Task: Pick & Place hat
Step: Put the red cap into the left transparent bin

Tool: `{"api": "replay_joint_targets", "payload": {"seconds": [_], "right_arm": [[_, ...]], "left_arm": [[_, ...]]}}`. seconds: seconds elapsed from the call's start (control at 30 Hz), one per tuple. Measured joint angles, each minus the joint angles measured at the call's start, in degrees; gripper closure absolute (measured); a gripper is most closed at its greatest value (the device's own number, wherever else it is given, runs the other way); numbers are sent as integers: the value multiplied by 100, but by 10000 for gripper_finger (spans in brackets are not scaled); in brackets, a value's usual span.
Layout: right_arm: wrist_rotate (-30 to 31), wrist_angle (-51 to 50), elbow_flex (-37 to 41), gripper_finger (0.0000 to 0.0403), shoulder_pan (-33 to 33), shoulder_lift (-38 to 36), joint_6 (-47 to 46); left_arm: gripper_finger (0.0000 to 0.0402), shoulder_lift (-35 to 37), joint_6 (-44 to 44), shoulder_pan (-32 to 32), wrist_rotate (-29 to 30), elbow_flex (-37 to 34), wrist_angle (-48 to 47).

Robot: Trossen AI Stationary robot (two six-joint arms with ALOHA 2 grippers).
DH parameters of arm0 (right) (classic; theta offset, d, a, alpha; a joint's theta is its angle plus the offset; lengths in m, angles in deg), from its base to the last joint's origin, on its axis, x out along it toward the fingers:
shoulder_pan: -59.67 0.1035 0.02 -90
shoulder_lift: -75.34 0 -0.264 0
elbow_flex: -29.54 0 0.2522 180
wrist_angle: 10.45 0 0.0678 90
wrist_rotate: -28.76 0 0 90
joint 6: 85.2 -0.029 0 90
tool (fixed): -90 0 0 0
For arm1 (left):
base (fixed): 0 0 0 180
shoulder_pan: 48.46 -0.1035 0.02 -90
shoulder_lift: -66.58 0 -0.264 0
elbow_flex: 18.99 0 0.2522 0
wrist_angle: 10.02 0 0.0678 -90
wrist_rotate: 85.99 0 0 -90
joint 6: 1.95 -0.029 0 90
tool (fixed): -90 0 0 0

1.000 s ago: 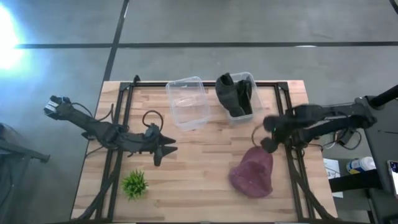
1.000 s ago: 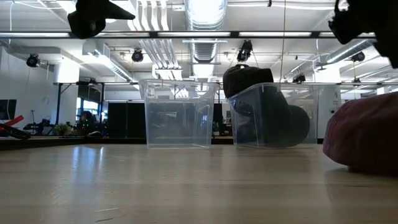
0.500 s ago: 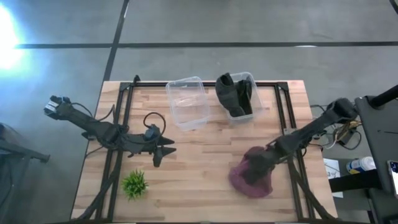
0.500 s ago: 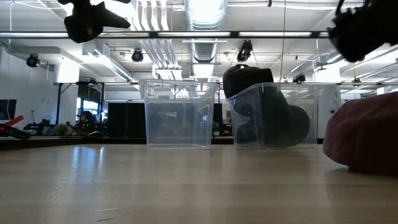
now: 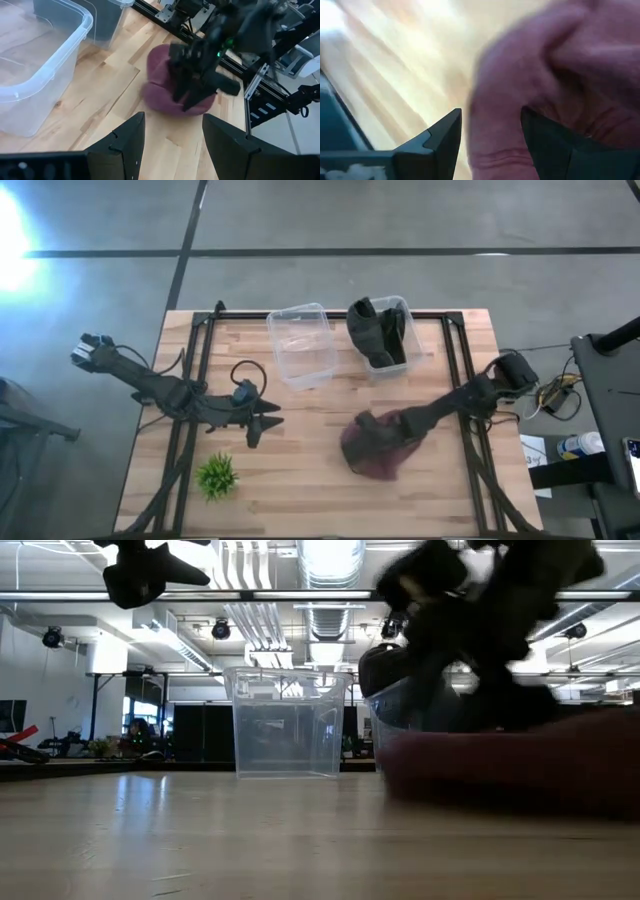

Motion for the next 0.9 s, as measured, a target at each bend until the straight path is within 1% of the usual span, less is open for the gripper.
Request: {"api": "replay_joint_targets", "payload": {"seconds": [0.07,0.17,0.23,0.27,0.33,0.4,0.47,0.57,0.67,0.77,0.83,0.9], "right_arm": [[398,58,-242,202,-135,-140,274],[500,29,-558,202,-255,-481,887],[538,-333,-741,202,-261,-744,1082],[575,-728,-847,202,-256,-890,1070],[678,-1893,-1007,202,-165,-1141,761],[680,-3149,-1078,202,-17,-1351,219],[563,-4172,-1048,202,162,-1552,-495],[416,-4885,-745,202,433,-1990,-1491],[377,-4959,-212,202,664,-2451,-2183],[373,-4937,377,202,837,-2913,-2482],[404,-4894,768,202,861,-3206,-2486],[569,-4805,1125,202,856,-3473,-2467]], "left_arm": [[209,-43,40,0,4,0,6],[209,-180,159,0,17,0,5],[209,-334,157,-4,20,0,64],[209,-431,135,-23,16,0,137],[209,-671,39,-85,-85,-2,470],[209,-946,-137,-212,-395,-2,1023],[209,-1281,-312,-383,-774,-2,1655],[209,-1803,-410,-720,-1230,6,2307],[209,-2351,-317,-1088,-1619,141,2574],[209,-2901,-159,-1315,-1969,426,2733],[209,-3284,-99,-1366,-2133,672,2767],[209,-3690,-105,-1366,-2237,943,2774]]}}
